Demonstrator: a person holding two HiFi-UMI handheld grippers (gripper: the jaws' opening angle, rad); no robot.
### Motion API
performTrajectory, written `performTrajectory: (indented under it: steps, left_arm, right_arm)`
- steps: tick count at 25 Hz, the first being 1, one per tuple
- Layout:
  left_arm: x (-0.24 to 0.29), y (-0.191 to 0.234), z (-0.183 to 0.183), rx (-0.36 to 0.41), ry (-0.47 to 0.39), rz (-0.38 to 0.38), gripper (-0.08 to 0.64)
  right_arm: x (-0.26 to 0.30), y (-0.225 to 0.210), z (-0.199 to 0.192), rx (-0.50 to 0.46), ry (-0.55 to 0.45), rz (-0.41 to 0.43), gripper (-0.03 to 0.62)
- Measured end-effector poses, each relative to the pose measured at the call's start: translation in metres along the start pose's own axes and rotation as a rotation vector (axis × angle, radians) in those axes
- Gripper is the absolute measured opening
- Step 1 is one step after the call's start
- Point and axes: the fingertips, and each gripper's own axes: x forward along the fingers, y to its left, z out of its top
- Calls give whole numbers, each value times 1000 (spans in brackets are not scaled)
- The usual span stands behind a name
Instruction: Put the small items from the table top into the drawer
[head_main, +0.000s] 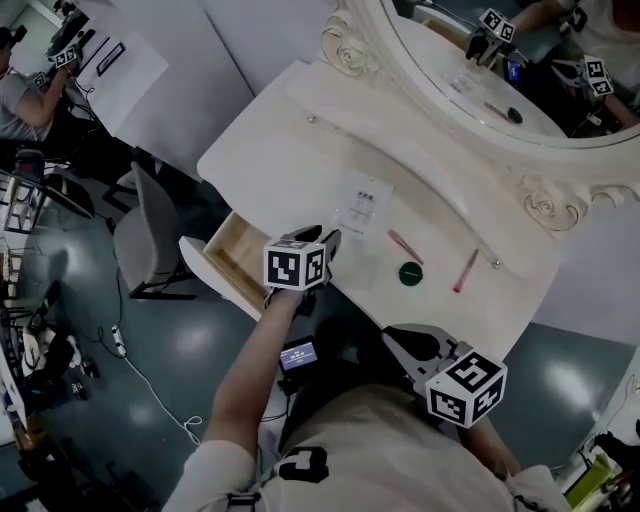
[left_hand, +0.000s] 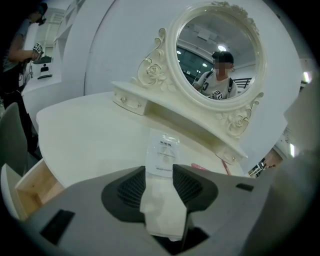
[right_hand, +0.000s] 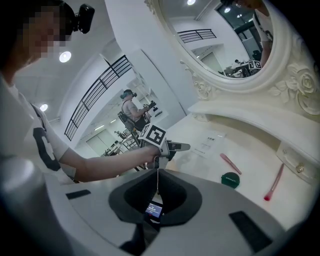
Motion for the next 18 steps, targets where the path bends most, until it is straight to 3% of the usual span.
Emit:
performTrajectory:
  steps: [18]
  left_arm:
    - [27,11,-3,-171,10,-92,206]
  right_arm:
    - [4,3,-16,21,40,-10,28]
